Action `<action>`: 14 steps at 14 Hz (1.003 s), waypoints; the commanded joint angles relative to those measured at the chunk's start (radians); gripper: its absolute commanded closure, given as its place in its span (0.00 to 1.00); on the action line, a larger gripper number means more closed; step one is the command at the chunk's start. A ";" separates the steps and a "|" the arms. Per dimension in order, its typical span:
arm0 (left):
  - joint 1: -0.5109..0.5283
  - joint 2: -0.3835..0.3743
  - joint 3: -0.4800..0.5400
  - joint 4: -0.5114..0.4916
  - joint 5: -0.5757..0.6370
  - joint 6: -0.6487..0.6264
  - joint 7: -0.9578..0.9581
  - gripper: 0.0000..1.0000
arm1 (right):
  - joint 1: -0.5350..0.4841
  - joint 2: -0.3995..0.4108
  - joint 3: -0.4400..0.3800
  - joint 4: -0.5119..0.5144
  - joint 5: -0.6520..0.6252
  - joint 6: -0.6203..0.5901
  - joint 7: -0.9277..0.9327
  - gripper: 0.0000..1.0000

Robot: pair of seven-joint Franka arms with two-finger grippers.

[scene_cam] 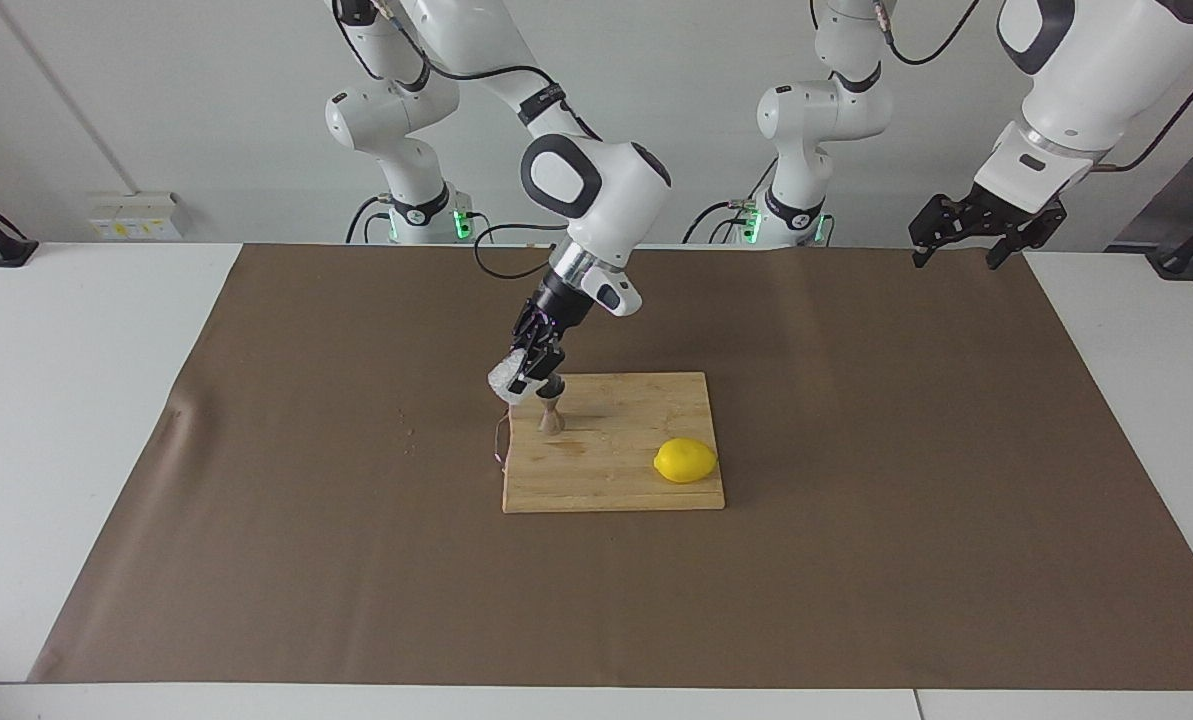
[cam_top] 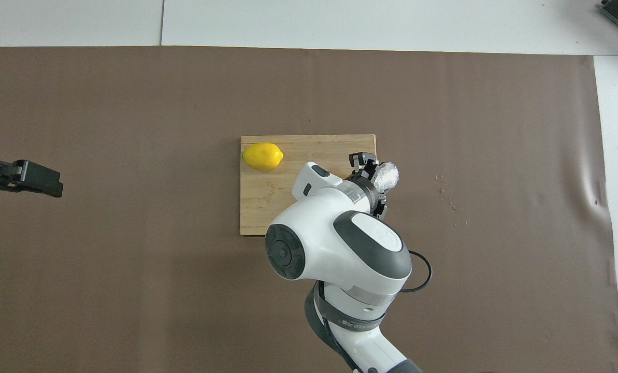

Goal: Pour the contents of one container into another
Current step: 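Tilt the clear glass over the metal cup with the right gripper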

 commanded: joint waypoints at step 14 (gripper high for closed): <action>0.002 -0.027 0.002 -0.028 -0.011 -0.002 -0.005 0.00 | -0.015 -0.046 0.003 0.004 0.059 -0.005 0.019 1.00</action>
